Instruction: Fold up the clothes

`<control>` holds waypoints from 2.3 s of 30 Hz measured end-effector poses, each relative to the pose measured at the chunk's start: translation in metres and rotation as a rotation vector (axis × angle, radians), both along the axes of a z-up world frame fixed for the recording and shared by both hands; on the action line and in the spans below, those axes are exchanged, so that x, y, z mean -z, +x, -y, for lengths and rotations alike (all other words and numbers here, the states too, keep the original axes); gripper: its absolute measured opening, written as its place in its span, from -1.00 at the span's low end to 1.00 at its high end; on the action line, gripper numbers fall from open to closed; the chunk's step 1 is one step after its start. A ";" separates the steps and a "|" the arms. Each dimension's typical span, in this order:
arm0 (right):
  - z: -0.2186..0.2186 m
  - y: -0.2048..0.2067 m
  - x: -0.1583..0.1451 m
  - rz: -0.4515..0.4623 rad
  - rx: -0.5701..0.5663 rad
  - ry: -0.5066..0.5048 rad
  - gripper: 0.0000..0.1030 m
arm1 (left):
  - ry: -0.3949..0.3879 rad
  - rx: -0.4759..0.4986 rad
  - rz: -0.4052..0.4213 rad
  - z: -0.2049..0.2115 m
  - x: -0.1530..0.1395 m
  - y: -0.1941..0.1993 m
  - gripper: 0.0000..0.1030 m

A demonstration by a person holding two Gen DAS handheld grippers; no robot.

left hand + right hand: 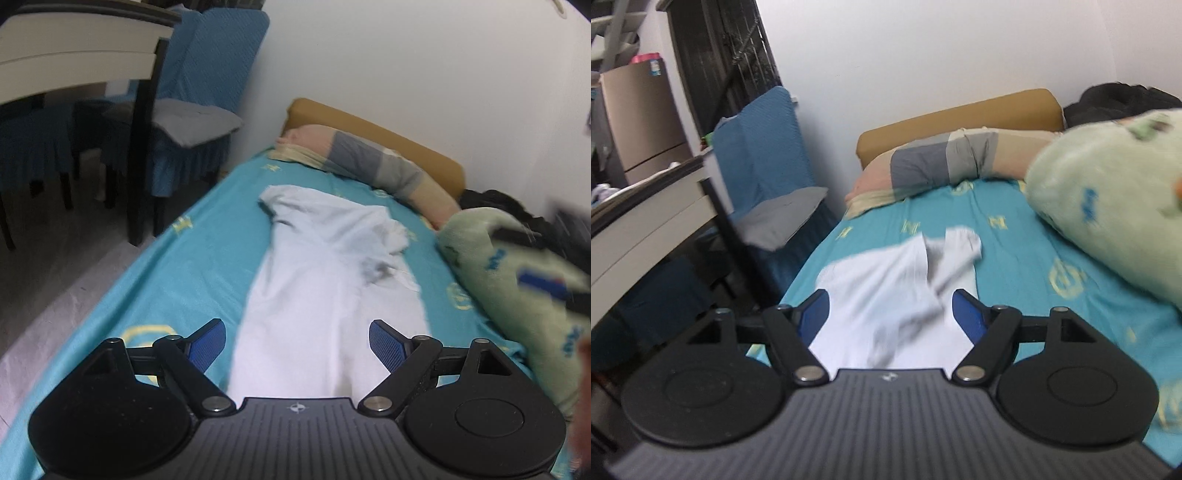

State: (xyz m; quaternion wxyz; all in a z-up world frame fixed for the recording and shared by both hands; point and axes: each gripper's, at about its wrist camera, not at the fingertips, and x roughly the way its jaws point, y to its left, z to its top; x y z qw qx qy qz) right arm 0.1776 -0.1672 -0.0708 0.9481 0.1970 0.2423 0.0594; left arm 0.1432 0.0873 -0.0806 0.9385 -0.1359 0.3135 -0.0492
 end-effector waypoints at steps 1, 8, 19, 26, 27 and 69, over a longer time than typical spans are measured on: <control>0.004 -0.021 0.002 -0.007 0.001 0.022 0.46 | 0.005 0.008 -0.006 0.002 -0.002 -0.004 0.68; 0.032 -0.117 0.034 -0.199 0.032 0.218 0.50 | -0.057 0.051 -0.141 -0.002 -0.012 -0.032 0.69; 0.053 -0.159 0.079 -0.447 -0.034 0.541 0.49 | -0.340 -0.068 -0.609 -0.100 0.021 -0.029 0.64; 0.049 -0.170 0.102 -0.554 -0.035 0.593 0.32 | -0.255 0.101 -0.732 -0.112 0.042 -0.017 0.33; 0.049 -0.171 0.104 -0.566 -0.022 0.591 0.31 | -0.260 0.153 -0.746 -0.110 0.046 -0.016 0.31; 0.064 -0.214 -0.068 -0.220 -0.115 0.518 -0.85 | -0.628 0.447 -0.284 -0.118 -0.115 -0.141 -0.97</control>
